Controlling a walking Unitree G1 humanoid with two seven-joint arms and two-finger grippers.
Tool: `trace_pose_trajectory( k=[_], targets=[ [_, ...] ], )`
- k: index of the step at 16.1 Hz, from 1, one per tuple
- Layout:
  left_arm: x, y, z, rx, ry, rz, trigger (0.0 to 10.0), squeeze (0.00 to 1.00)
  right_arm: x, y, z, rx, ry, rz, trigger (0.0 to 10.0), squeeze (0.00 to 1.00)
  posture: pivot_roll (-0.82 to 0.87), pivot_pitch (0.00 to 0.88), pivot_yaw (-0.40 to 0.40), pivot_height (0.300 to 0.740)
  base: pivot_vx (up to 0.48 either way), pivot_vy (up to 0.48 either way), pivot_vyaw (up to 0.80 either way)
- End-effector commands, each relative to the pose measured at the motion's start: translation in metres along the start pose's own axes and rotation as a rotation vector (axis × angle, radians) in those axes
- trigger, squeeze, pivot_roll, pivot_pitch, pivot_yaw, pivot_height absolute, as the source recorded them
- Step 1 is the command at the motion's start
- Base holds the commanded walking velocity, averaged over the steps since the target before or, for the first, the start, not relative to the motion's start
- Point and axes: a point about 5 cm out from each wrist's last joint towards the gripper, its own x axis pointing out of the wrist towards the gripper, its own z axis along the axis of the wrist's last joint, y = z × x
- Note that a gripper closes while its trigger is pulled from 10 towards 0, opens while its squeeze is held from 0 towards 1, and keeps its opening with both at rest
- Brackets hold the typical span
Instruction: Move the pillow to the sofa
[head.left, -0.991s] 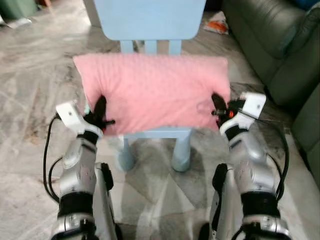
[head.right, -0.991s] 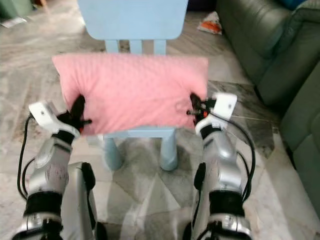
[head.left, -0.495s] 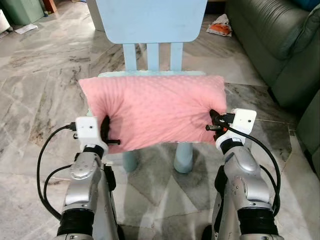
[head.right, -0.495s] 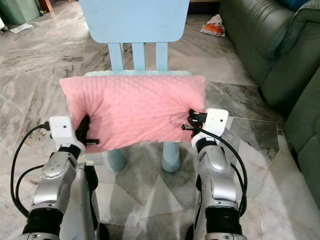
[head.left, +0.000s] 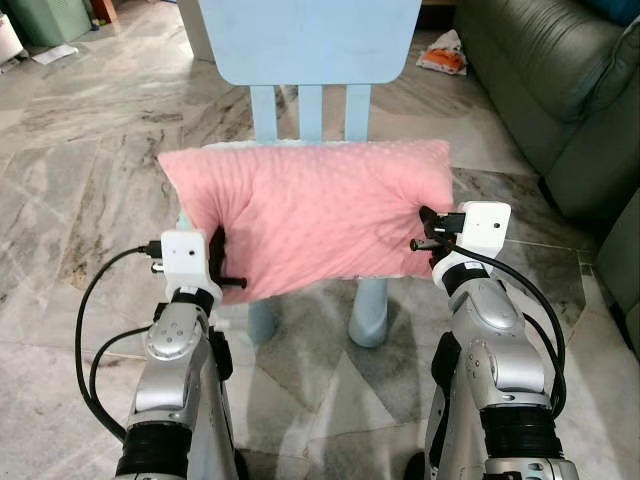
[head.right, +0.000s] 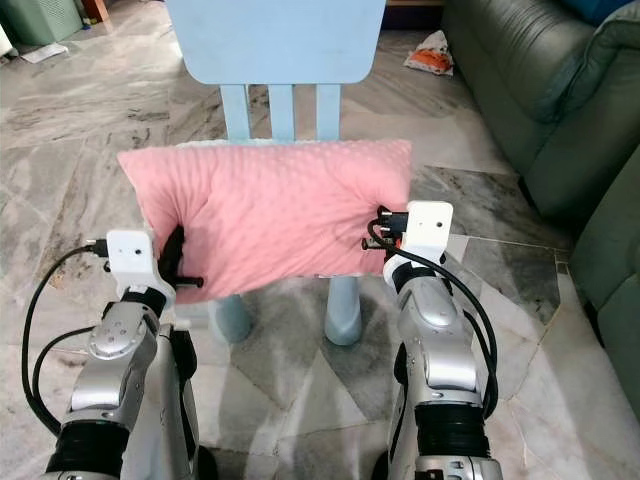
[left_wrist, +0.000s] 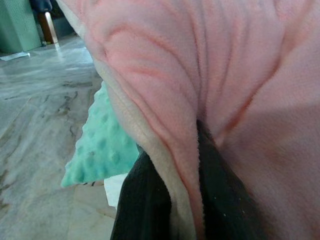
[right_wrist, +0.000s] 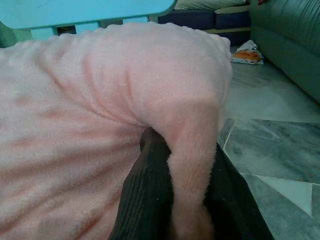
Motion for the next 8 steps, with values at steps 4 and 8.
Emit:
trace_pose_trajectory(
  k=[4, 8],
  targets=[
    [0.0040, 0.0023, 0.0084, 0.008, -0.024, -0.001, 10.0, 0.00, -0.0014, -0.0010, 0.0123, 0.005, -0.045, -0.021, 10.0, 0.00, -0.10, 0.000, 0.050, 0.342, 0.000, 0.000, 0.00],
    [0.0058, 0.0034, 0.0077, 0.006, -0.017, -0.003, 10.0, 0.00, -0.0032, 0.0000, 0.0110, 0.017, -0.044, -0.025, 10.0, 0.00, -0.10, 0.000, 0.055, 0.342, 0.000, 0.000, 0.00]
  ],
)
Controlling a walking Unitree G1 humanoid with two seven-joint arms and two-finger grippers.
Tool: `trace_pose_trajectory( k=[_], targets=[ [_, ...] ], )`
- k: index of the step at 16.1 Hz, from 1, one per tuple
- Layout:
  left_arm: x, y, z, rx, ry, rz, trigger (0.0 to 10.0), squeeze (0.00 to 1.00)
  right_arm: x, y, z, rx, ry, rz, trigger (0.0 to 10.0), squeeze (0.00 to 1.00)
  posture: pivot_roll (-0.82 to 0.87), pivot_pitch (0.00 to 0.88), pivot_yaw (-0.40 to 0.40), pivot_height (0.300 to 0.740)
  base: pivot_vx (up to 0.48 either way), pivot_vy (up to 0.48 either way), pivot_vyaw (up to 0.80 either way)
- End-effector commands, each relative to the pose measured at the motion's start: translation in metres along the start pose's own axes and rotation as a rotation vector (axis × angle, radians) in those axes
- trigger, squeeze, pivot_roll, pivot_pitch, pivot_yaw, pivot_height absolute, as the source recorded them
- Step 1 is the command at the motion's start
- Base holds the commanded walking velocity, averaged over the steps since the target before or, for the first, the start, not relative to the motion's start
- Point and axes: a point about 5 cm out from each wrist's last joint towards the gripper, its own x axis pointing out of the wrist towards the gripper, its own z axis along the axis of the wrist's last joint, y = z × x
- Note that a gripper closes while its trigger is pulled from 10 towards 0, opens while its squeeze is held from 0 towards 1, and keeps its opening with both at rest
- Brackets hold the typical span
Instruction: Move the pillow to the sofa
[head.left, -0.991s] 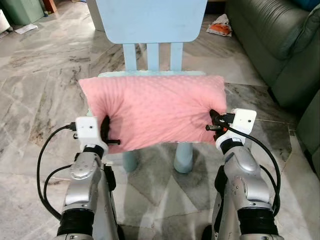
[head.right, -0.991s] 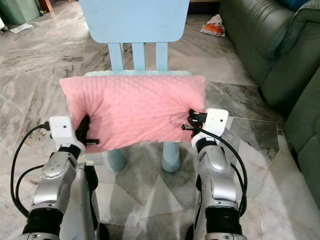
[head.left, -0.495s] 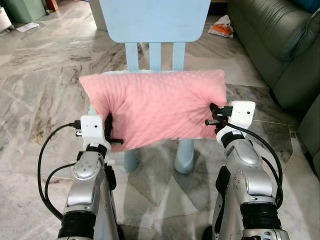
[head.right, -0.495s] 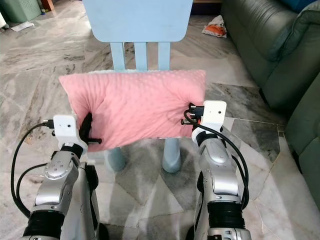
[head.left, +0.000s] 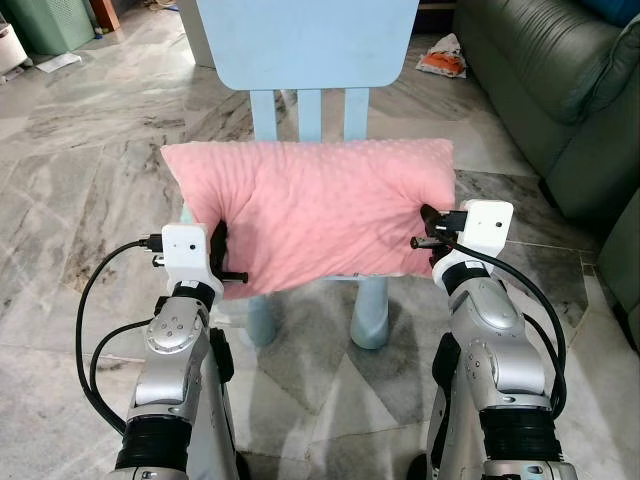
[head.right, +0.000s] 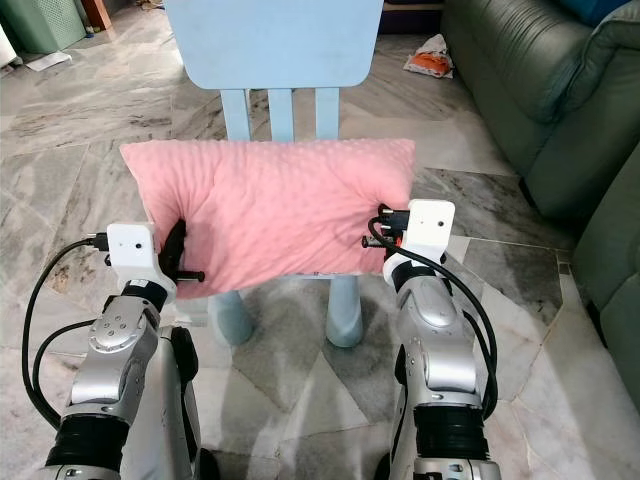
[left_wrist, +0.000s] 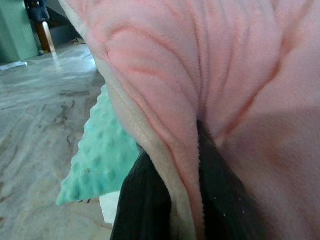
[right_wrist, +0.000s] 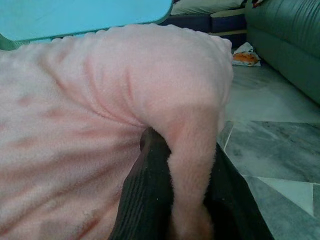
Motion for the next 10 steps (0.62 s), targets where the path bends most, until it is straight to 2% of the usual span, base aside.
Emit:
trace_pose_trajectory(
  k=[1, 10],
  targets=[
    [0.0008, 0.0027, 0.0015, 0.010, 0.001, 0.009, 10.0, 0.00, -0.0013, -0.0023, 0.0093, 0.001, -0.037, -0.011, 10.0, 0.00, -0.10, 0.000, 0.054, 0.346, 0.000, 0.000, 0.00],
    [0.0001, -0.0009, -0.0027, 0.012, 0.016, -0.003, 10.0, 0.00, -0.0017, -0.0057, 0.0082, -0.005, -0.025, -0.019, 10.0, 0.00, -0.11, 0.000, 0.049, 0.446, 0.000, 0.000, 0.00]
  ],
)
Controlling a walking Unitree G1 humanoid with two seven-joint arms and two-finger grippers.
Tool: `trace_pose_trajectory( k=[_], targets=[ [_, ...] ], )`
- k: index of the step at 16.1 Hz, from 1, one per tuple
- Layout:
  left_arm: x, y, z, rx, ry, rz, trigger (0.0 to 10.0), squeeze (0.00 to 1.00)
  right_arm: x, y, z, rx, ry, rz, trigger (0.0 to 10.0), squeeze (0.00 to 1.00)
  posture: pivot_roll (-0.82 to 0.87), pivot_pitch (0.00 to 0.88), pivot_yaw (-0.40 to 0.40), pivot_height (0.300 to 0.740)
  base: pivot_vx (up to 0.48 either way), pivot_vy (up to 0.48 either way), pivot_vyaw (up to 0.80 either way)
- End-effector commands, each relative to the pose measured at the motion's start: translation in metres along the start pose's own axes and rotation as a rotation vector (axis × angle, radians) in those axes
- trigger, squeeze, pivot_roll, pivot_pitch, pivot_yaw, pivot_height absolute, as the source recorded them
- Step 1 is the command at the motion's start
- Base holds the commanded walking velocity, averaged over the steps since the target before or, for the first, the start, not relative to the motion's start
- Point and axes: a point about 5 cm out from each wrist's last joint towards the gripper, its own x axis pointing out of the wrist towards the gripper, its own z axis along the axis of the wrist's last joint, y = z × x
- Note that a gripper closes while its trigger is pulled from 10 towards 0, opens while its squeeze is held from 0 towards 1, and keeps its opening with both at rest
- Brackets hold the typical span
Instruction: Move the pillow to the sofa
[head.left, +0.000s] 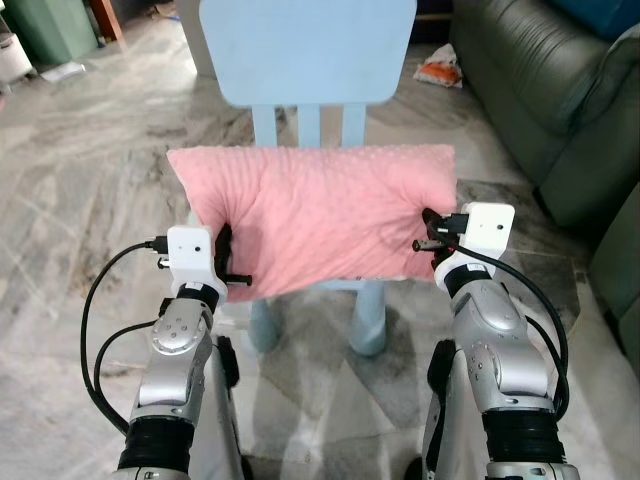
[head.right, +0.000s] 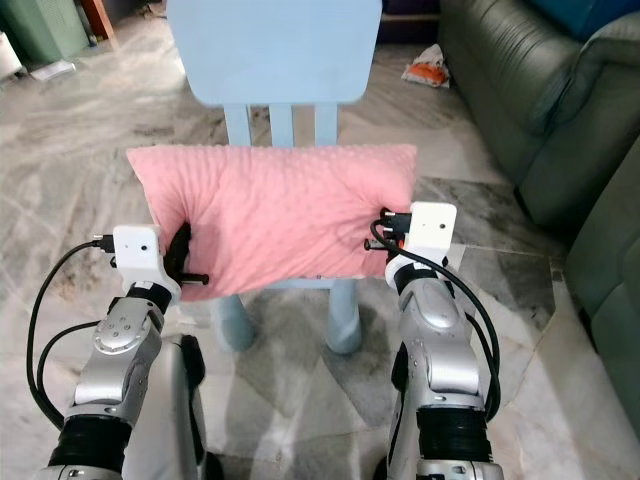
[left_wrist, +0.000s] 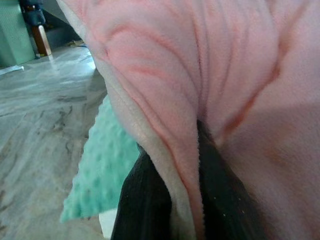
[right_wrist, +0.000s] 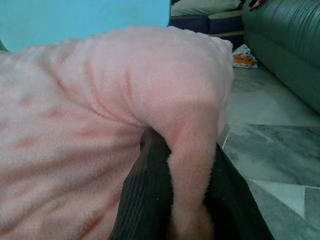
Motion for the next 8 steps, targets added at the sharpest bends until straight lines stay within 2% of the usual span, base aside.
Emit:
trace_pose_trajectory(
  k=[1, 6, 8],
  targets=[
    [0.0002, 0.0035, -0.0005, 0.012, 0.004, 0.011, 10.0, 0.00, -0.0003, -0.0028, 0.0112, -0.002, -0.044, -0.012, 10.0, 0.00, -0.11, 0.000, 0.049, 0.461, 0.000, 0.000, 0.00],
    [0.0005, 0.0007, -0.0014, 0.012, 0.006, -0.001, 10.0, 0.00, -0.0027, -0.0048, 0.0123, 0.002, -0.048, -0.008, 10.0, 0.00, -0.11, 0.000, 0.051, 0.520, 0.000, 0.000, 0.00],
    [0.0002, -0.0001, -0.0025, 0.011, 0.009, -0.003, 10.0, 0.00, -0.0044, -0.0061, 0.0113, 0.003, -0.043, -0.011, 10.0, 0.00, -0.12, 0.000, 0.049, 0.530, 0.000, 0.000, 0.00]
  ],
)
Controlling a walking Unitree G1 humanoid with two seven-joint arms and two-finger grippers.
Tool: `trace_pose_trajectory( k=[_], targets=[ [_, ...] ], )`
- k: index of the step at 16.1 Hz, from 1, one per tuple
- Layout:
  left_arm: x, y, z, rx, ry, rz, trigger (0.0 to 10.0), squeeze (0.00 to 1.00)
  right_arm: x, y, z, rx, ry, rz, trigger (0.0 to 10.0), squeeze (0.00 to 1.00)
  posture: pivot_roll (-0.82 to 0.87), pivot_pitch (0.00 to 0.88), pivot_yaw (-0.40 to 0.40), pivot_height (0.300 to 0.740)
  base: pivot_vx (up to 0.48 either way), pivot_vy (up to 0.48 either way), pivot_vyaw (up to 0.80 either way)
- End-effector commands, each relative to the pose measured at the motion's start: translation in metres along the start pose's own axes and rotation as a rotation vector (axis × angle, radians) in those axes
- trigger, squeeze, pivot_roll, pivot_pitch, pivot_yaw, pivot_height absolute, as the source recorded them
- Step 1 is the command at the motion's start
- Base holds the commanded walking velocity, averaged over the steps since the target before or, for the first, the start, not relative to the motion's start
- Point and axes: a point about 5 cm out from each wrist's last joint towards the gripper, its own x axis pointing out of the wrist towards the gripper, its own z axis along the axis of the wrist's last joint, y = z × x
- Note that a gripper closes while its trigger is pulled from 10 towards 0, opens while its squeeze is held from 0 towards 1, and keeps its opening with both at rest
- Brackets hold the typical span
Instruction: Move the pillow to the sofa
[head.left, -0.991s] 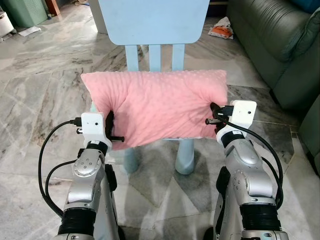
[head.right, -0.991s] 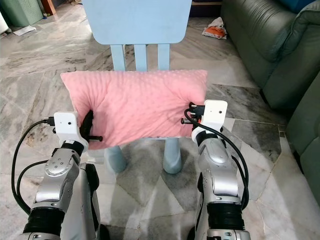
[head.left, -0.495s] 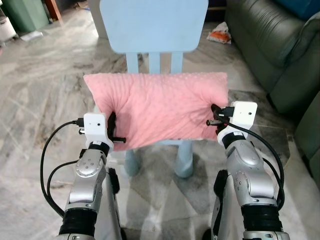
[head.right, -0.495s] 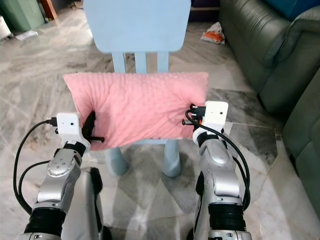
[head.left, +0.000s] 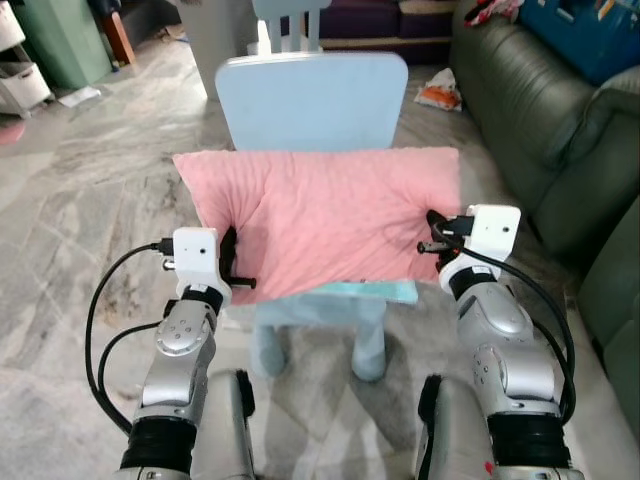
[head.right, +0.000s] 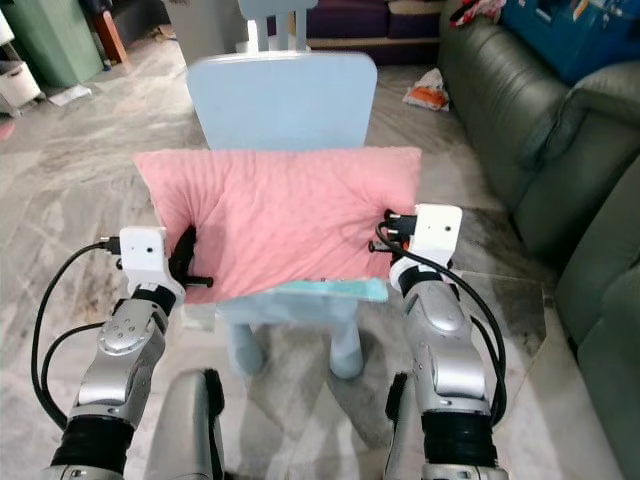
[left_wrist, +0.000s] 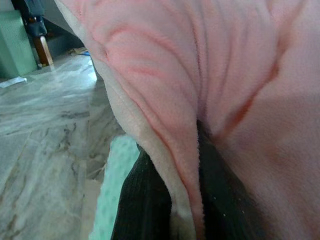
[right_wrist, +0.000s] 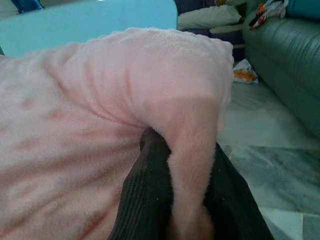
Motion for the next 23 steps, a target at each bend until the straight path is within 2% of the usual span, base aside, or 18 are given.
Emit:
trace_pose_trajectory(
  k=[1, 12, 15, 18, 21, 23],
  targets=[
    [0.0001, 0.0031, 0.0004, 0.010, -0.004, 0.010, 10.0, 0.00, -0.0008, -0.0020, 0.0094, 0.000, -0.036, -0.008, 10.0, 0.00, -0.12, 0.000, 0.049, 0.530, 0.000, 0.000, 0.00],
    [0.0002, -0.0007, -0.0021, -0.008, 0.004, 0.003, 10.0, 0.00, 0.0008, -0.0048, 0.0133, -0.007, -0.043, -0.010, 10.0, 0.00, -0.13, 0.000, 0.037, 0.651, 0.000, 0.000, 0.00],
    [-0.0027, 0.0006, -0.0047, -0.061, 0.018, -0.018, 10.0, 0.00, 0.0007, -0.0059, 0.0143, -0.007, -0.044, -0.016, 10.0, 0.00, -0.13, 0.000, 0.039, 0.695, 0.000, 0.000, 0.00],
    [-0.0030, -0.0041, -0.0059, -0.054, 0.023, -0.042, 10.0, 0.00, -0.0001, -0.0064, 0.0148, -0.006, -0.045, -0.020, 10.0, 0.00, -0.13, 0.000, 0.038, 0.740, 0.000, 0.000, 0.00],
    [-0.0031, -0.0055, -0.0065, -0.058, 0.030, -0.039, 10.0, 0.00, -0.0007, -0.0069, 0.0153, -0.007, -0.046, -0.023, 10.0, 0.00, -0.14, 0.000, 0.038, 0.740, 0.000, 0.000, 0.00],
    [-0.0036, -0.0053, -0.0089, -0.094, 0.053, -0.027, 10.0, 0.00, -0.0014, -0.0072, 0.0155, -0.007, -0.046, -0.024, 10.0, 0.00, -0.14, 0.000, 0.035, 0.740, 0.000, 0.000, 0.00]
  ],
)
